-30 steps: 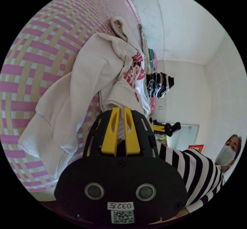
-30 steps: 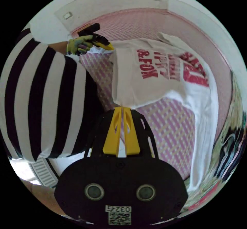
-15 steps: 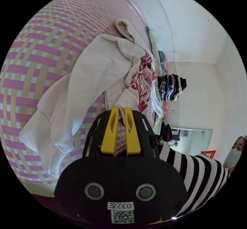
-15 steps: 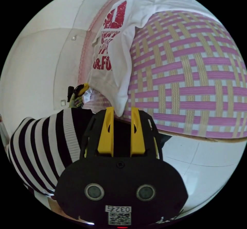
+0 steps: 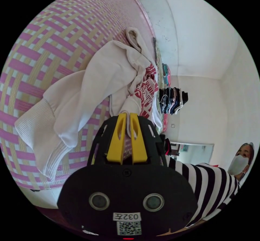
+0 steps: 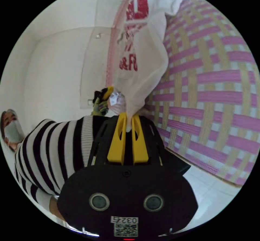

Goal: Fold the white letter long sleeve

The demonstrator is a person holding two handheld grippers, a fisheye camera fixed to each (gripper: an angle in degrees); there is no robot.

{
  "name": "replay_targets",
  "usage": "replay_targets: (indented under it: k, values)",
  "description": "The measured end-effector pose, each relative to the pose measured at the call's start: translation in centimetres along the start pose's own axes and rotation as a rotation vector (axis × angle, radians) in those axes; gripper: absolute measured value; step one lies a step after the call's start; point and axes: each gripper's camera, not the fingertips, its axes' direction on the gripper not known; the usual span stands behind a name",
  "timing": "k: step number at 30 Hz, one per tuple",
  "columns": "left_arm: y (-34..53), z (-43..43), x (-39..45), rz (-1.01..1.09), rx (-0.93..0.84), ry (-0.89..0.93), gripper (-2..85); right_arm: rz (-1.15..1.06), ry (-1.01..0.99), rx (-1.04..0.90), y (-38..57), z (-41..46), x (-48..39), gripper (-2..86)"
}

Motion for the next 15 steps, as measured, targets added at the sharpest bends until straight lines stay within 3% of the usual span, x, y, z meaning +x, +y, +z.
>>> replay_targets:
  k: [5, 9, 15]
  values:
    - [-0.5, 0.6, -0.4, -0.008, -0.045, 0.004, 0.1, -0.025, 0.007, 0.315, 6.2, -13.2, 0.9, 2.9]
    - [-1.0, 2.1, -0.8, -0.029, -0.103, 0.003, 5.4, 0.136, 0.164, 0.378, 9.8, -19.6, 3.6, 2.8]
    - [-1.4, 3.8, 0.0, 0.014, -0.193, 0.031, 9.0, 0.130, 0.098, 0.450, 10.5, -21.3, 4.9, 2.9]
